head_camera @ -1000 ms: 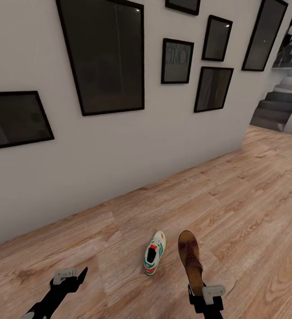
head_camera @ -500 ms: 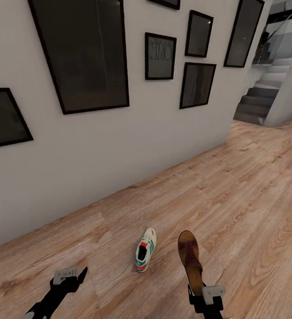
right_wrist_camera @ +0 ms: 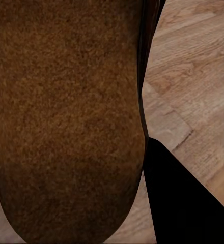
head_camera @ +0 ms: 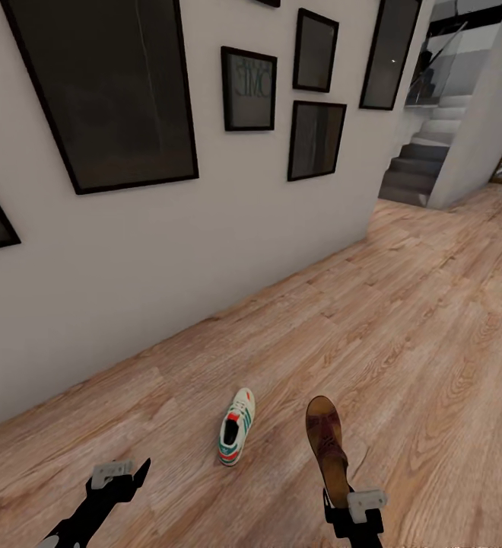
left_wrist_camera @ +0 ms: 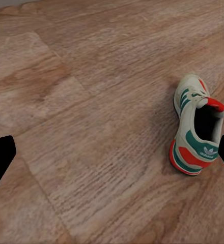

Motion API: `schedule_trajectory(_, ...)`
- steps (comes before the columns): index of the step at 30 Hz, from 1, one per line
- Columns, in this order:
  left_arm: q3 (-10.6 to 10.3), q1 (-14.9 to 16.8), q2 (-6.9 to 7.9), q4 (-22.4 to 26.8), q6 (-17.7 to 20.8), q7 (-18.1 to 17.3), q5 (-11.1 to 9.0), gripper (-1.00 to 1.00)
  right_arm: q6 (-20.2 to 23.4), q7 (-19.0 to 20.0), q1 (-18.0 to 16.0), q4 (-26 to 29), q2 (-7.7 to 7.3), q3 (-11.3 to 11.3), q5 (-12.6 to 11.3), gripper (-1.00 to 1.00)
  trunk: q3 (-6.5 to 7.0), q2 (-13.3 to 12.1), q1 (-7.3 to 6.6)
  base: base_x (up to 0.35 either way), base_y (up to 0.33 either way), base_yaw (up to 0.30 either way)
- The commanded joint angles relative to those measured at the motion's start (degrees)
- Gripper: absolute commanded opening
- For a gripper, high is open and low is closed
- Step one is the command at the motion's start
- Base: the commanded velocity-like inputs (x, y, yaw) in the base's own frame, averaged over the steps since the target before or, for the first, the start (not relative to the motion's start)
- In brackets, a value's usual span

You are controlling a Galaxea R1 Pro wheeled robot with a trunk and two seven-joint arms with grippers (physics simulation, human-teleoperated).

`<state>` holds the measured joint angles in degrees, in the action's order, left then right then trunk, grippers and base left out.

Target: Pick up the two gym shoes and the two sandals from the corridor floor and place them onto the hallstand (shoe rack) in the corridor, making sure they are on the rack and not on the floor. Arrange them so the two gym shoes are next to each other and the two sandals are next to each other.

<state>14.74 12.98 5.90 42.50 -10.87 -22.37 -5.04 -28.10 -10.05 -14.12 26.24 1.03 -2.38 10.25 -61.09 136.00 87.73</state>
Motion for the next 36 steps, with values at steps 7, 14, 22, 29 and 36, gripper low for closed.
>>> schedule_trajectory(7, 0.1, 0.0, 0.01, -0.1, 0.1, -0.5, -0.6, 1.0, 0.0, -0.5, 0.0, 0.0, -0.06, -0.2, 0.4, -1.0, -0.09, 0.0, -0.01, 0.0, 0.0, -0.017)
schedule_trajectory(14, 0.1, 0.0, 0.08, 0.0, 0.1, -0.5, -0.6, 1.0, -0.1, -0.5, 0.0, 0.0, 0.02, -0.2, 0.4, -1.0, -0.09, 0.0, -0.01, 0.0, 0.0, 0.0)
schedule_trajectory(22, 0.1, 0.0, 0.08, 0.2, 0.1, -0.5, -0.6, 1.0, -0.1, -0.5, 0.0, -0.1, 0.28, -0.2, 0.4, -1.0, -0.09, 0.0, -0.01, 0.0, 0.0, 0.0)
schedule_trajectory(29, 0.1, 0.0, 0.08, 0.2, 0.1, -0.4, -0.5, 1.0, 0.0, -0.5, 0.0, -0.1, 0.29, -0.2, 0.4, -1.0, -0.09, 0.0, -0.01, 0.0, 0.0, -0.103)
schedule_trajectory(36, 0.1, 0.0, 0.08, 0.2, 0.1, -0.2, -0.5, 1.0, 0.0, -0.5, 0.0, -0.1, 0.29, -0.2, 0.4, -1.0, -0.09, 0.0, -0.01, 0.0, 0.0, -0.255)
